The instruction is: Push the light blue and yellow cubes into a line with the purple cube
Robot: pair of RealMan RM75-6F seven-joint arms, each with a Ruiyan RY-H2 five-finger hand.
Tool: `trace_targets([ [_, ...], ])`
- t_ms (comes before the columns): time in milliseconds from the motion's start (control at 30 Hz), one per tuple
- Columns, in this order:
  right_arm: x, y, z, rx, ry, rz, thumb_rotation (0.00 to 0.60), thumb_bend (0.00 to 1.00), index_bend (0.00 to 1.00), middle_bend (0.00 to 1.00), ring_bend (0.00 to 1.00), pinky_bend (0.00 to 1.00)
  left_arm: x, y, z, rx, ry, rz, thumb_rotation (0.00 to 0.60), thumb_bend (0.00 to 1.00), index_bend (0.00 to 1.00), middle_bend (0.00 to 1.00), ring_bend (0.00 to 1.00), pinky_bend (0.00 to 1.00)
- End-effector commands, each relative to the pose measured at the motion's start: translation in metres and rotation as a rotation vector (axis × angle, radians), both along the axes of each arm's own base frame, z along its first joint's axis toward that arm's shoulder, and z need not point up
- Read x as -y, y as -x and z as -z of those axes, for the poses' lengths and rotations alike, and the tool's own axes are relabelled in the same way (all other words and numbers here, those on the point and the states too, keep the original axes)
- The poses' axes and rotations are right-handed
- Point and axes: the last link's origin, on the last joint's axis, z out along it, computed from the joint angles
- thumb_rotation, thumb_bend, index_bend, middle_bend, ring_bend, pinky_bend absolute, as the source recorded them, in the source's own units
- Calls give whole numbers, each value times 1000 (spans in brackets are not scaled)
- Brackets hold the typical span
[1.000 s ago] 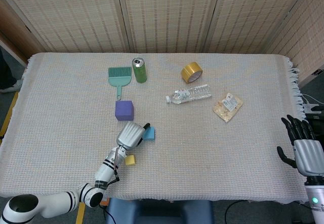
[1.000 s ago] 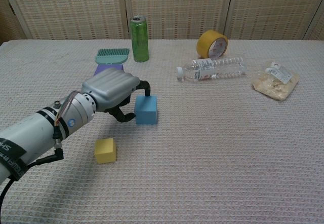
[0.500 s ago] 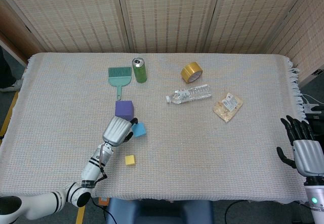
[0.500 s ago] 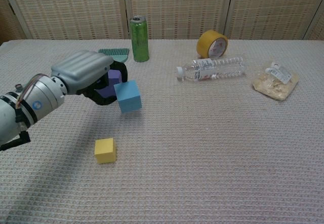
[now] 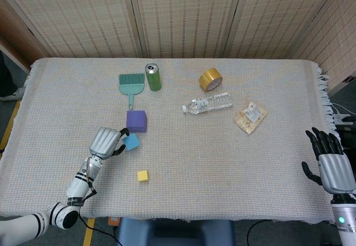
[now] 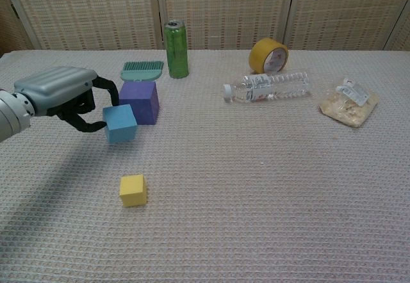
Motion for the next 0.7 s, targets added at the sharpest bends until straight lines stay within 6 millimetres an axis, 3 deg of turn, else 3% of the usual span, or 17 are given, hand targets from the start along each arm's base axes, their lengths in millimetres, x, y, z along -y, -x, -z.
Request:
trace_targets([
  [33,1,0,2,-3,-4,2,600,136,0,0,0,0,2,-1,8,3,24,10,600,349,437,1000,1000,1000],
  [267,1,0,3,-8,-6,7,600,136,0,0,0,0,0,-6,20,21,44,19,600,349,433,1000,1000,1000],
  [700,1,1,3,-11,-5,11,600,136,0,0,0,0,-11,-8,21,78,53,5,600,348,408,1000,1000,1000],
])
